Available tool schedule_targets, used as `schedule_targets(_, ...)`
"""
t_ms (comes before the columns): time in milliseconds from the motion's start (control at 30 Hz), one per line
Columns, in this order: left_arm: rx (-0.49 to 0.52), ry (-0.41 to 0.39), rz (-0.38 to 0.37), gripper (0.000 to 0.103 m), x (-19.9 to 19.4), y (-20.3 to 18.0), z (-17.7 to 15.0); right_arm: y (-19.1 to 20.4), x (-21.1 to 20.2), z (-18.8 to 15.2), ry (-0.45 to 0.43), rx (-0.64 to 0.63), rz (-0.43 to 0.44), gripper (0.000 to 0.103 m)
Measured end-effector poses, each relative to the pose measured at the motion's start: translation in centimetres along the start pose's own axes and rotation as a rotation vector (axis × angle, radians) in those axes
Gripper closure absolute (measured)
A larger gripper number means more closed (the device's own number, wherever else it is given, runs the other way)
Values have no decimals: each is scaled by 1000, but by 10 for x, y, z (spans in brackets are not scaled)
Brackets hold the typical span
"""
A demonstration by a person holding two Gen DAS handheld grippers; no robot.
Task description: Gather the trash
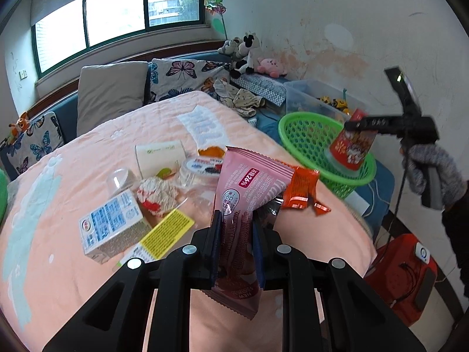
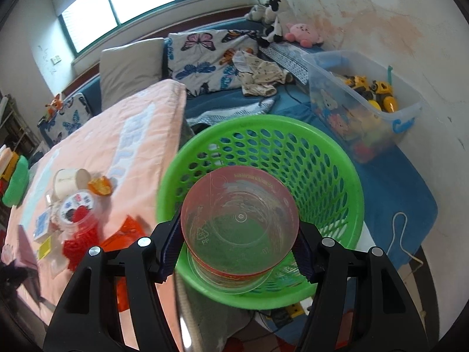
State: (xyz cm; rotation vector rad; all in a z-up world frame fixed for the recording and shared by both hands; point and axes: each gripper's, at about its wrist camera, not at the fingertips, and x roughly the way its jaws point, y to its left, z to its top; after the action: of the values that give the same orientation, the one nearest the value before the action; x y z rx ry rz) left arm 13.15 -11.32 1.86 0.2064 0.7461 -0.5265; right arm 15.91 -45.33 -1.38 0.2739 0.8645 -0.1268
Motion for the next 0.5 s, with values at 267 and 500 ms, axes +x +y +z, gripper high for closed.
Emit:
schedule_targets(267, -10, -19, -32, 84, 10, -9, 33, -22, 29, 0, 45, 34, -14, 38)
schedule_targets(500, -1, -31, -60, 84, 30, -24, 67, -37, 38, -2, 56, 53, 4, 32)
